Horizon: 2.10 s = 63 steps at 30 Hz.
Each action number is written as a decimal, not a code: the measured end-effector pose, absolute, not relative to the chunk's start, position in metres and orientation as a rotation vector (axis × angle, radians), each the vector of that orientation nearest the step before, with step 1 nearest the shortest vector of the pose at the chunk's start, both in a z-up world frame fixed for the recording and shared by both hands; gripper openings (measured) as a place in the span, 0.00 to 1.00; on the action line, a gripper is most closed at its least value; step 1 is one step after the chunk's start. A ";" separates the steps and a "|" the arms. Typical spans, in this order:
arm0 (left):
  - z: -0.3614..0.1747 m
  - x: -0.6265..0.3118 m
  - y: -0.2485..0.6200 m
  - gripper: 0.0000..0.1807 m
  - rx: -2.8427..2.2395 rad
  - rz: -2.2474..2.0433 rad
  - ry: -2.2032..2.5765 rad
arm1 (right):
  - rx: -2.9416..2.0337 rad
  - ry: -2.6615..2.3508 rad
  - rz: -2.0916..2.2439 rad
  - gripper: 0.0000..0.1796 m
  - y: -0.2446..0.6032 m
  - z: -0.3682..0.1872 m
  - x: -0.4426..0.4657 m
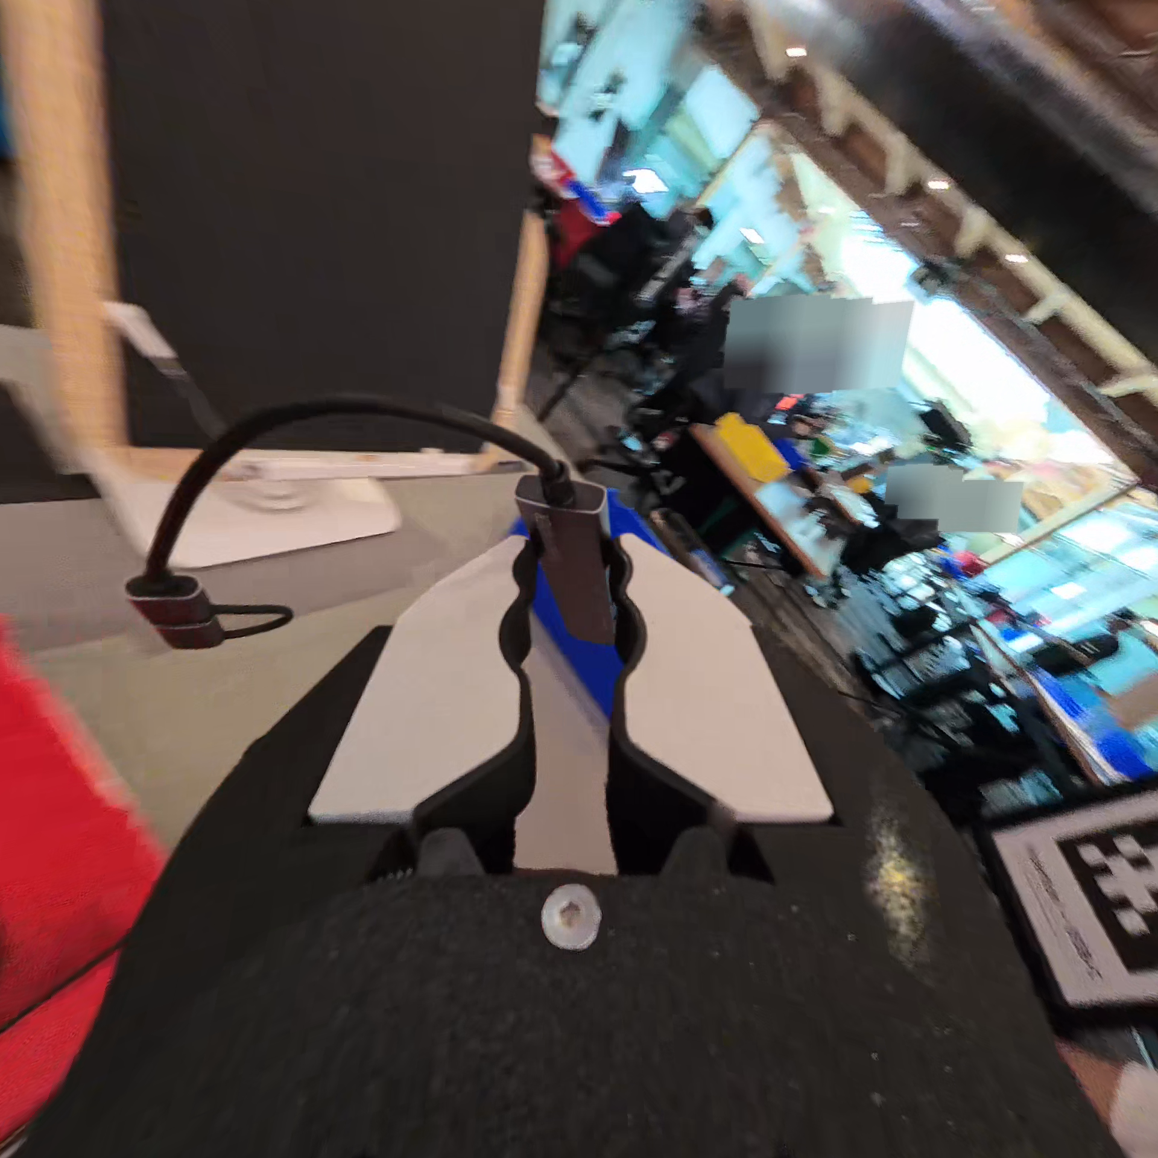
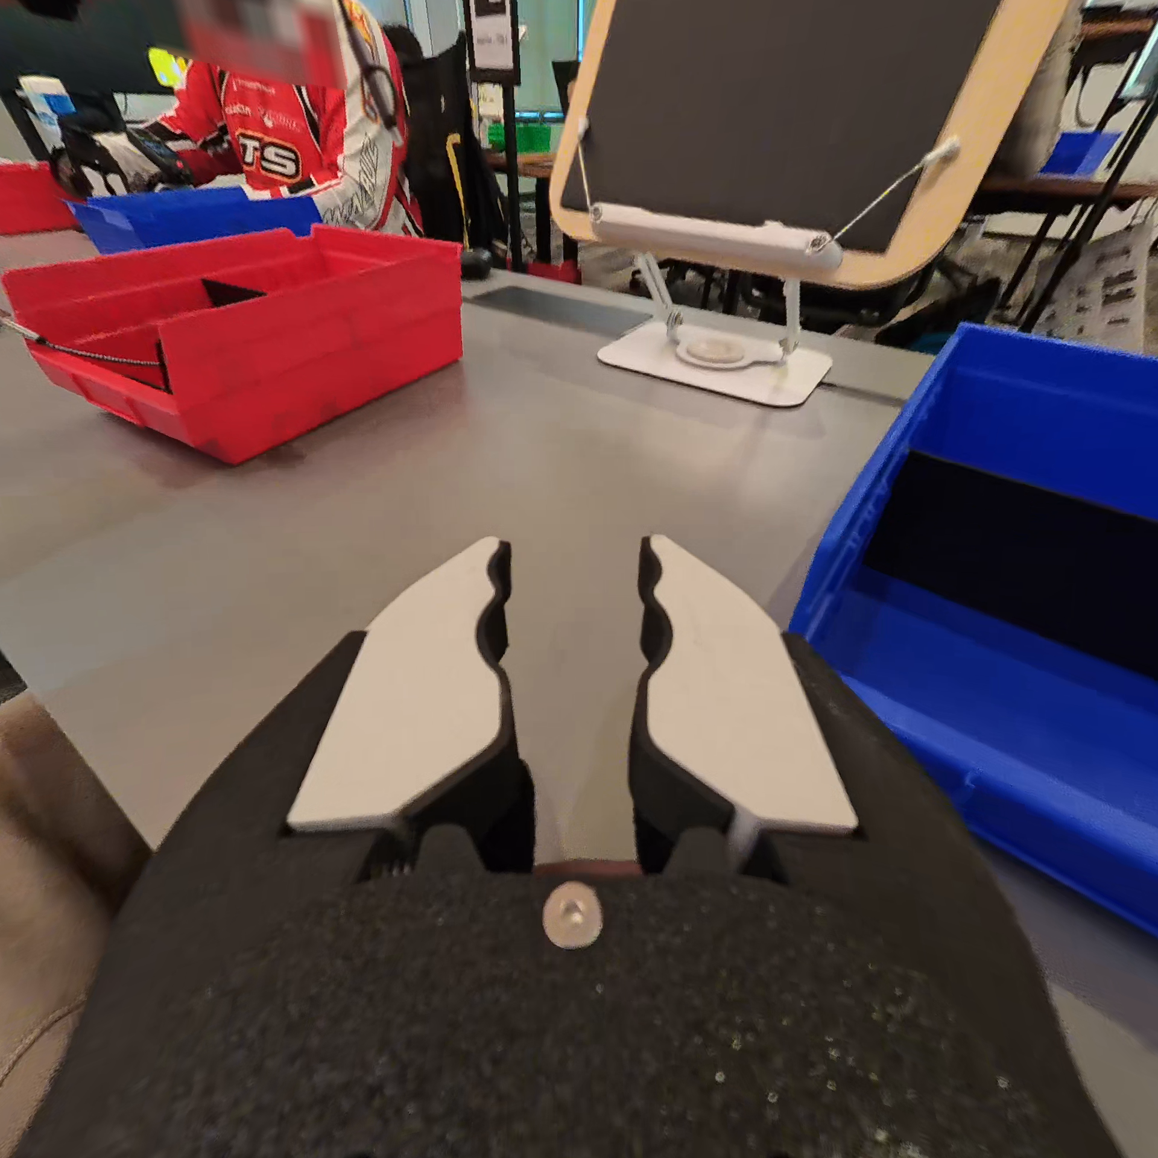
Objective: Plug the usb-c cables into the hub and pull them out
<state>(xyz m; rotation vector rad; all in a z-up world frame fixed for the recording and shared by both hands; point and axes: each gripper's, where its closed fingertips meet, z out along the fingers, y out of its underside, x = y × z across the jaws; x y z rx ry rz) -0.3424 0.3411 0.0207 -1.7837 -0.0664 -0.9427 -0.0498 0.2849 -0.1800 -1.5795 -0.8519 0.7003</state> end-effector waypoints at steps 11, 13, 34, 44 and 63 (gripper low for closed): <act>-0.088 -0.155 0.298 0.12 -1.711 -1.062 0.077 | -1.285 -0.891 0.431 0.26 0.275 -0.156 -0.045; -0.102 -0.131 0.289 0.12 -1.700 -1.186 0.049 | -1.246 -0.892 0.404 0.23 0.272 -0.154 -0.046; -0.143 -0.059 0.256 0.12 -1.727 -1.466 0.101 | -1.127 -1.043 0.320 0.05 0.260 -0.159 -0.057; -0.144 -0.129 0.224 0.19 -1.831 -1.220 0.126 | -1.168 -1.034 0.286 0.05 0.284 -0.153 -0.081; -0.185 -0.300 0.090 0.18 -1.749 -0.192 0.162 | -0.717 -1.362 -0.108 0.05 0.401 -0.200 -0.268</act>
